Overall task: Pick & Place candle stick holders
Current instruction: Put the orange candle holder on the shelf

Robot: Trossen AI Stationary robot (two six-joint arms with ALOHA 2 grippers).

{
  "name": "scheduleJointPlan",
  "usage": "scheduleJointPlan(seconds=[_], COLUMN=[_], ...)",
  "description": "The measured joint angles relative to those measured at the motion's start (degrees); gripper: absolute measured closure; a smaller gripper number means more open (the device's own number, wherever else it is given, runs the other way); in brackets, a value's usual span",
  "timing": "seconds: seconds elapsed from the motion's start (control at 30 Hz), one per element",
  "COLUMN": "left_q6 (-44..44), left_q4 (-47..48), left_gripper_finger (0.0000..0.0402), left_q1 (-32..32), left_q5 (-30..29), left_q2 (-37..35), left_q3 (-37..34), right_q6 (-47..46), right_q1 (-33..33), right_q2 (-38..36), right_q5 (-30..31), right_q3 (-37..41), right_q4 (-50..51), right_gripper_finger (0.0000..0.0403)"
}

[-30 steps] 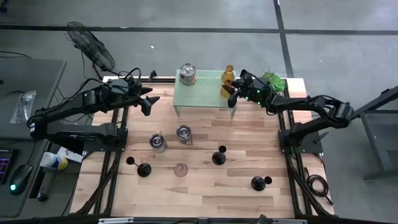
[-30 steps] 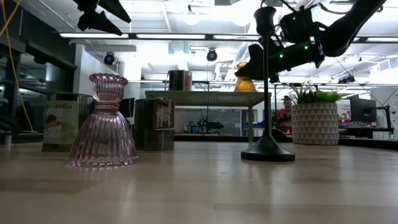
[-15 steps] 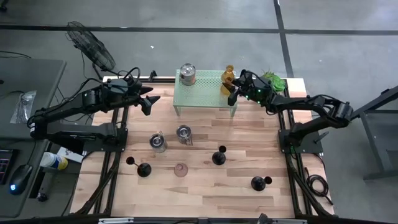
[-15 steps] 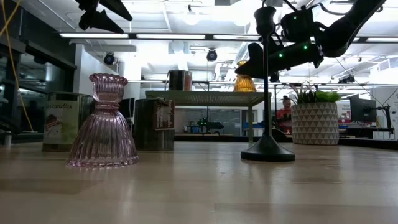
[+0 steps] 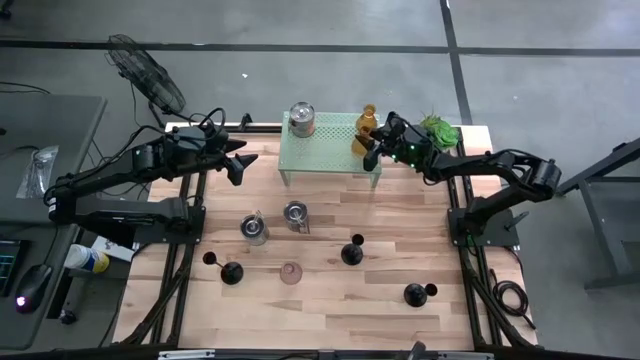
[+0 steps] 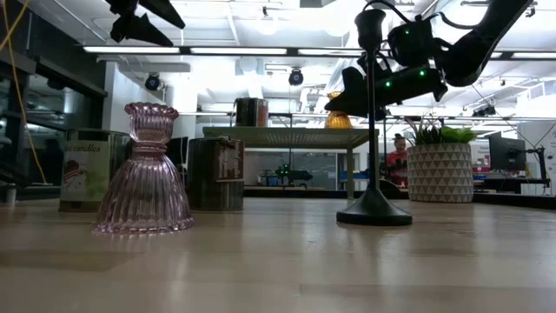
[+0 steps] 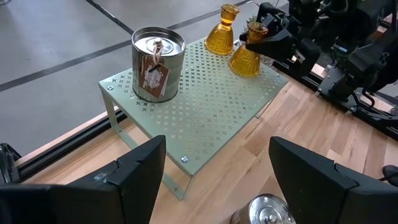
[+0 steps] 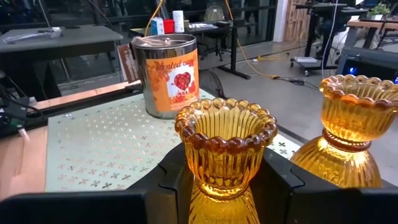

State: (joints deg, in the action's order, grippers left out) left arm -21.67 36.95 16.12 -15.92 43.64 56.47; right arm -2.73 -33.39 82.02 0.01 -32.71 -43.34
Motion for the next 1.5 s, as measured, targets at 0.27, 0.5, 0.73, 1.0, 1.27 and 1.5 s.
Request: scheduleJointPlan(seconds=[0.27,0.5,0.73,1.0,1.27,1.5], left_q6=[0.0,0.1,0.2,0.2,-0.2,-0.3], left_q4=[0.0,0.0,0.0,0.4,0.5,0.5], left_gripper_finger=[0.0119,0.0119,0.0119,0.0119,0.0119,0.0119], left_q1=[0.0,0.0,0.0,0.0,0.0,0.0], left_q5=[-0.1,-0.1,-0.2,-0.3,-0.3,-0.3], left_q2=[0.0,0.0,0.0,0.0,0.0,0.0], left_q3=[0.0,0.0,0.0,0.0,0.0,0.0], right_q6=[0.0,0.0,0.0,0.0,-0.3,-0.5], right_q1=[-0.5,-0.5,-0.5,-0.5,0.1,0.0], right_q2=[0.0,-0.1,-0.1,-0.1,-0.1,-0.1], right_q5=[0.0,0.1,1.4,1.5,1.6,1.6], right_q3=[0.0,0.0,-0.1,-0.1,-0.1,0.0], right_q4=[0.2,1.4,1.7,1.9,2.0,2.0], right_gripper_finger=[0.0291,0.0291,0.0288,0.0276,0.0269,0.0268])
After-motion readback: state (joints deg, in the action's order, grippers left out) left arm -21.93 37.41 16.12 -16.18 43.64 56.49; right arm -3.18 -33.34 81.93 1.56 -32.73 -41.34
